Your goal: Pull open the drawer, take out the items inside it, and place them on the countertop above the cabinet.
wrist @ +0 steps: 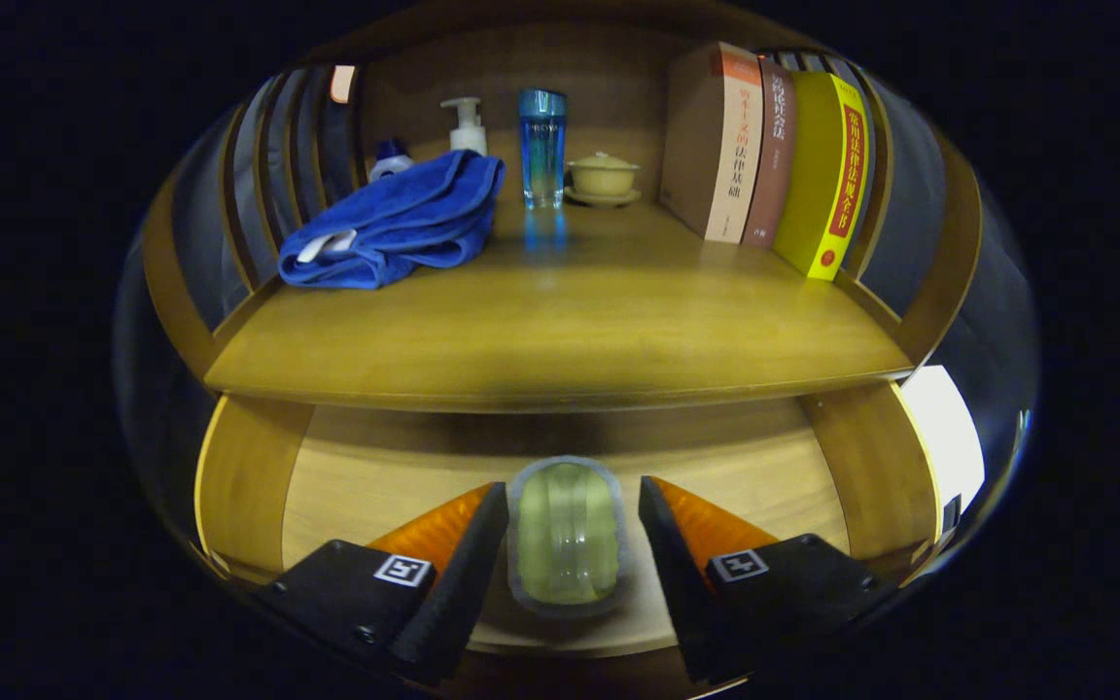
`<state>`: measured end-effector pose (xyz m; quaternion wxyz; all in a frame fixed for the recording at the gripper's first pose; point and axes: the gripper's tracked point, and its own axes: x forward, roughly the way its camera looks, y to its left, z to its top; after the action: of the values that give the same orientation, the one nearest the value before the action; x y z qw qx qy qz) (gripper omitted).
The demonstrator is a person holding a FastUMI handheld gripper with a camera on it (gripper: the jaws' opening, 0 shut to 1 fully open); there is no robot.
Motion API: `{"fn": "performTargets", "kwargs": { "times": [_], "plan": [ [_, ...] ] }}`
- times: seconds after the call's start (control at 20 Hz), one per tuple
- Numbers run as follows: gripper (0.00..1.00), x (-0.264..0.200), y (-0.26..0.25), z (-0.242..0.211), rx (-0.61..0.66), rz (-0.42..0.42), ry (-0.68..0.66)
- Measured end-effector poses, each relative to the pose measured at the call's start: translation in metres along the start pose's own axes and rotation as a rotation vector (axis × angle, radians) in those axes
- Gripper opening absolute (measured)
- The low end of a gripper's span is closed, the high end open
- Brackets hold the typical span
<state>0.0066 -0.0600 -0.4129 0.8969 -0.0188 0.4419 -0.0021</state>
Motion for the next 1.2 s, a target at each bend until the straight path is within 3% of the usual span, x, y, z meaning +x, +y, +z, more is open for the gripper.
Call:
{"fn": "performTargets", "kwargs": {
  "times": [0.1,0.2,0.4,0.9,1.2],
  "plan": [
    [0.74,0.006,-0.002,-0.013,0.020,0.004,0.050],
    [0.69,0.008,0.000,-0.023,0.048,0.019,0.085],
    [0.28,0.005,0.000,-0.027,0.063,0.025,0.102],
    [0.28,-0.061,0.012,0.026,0.015,0.061,0.023],
    [0.28,-0.093,0.018,0.080,-0.018,0.086,-0.045]
  ]
}}
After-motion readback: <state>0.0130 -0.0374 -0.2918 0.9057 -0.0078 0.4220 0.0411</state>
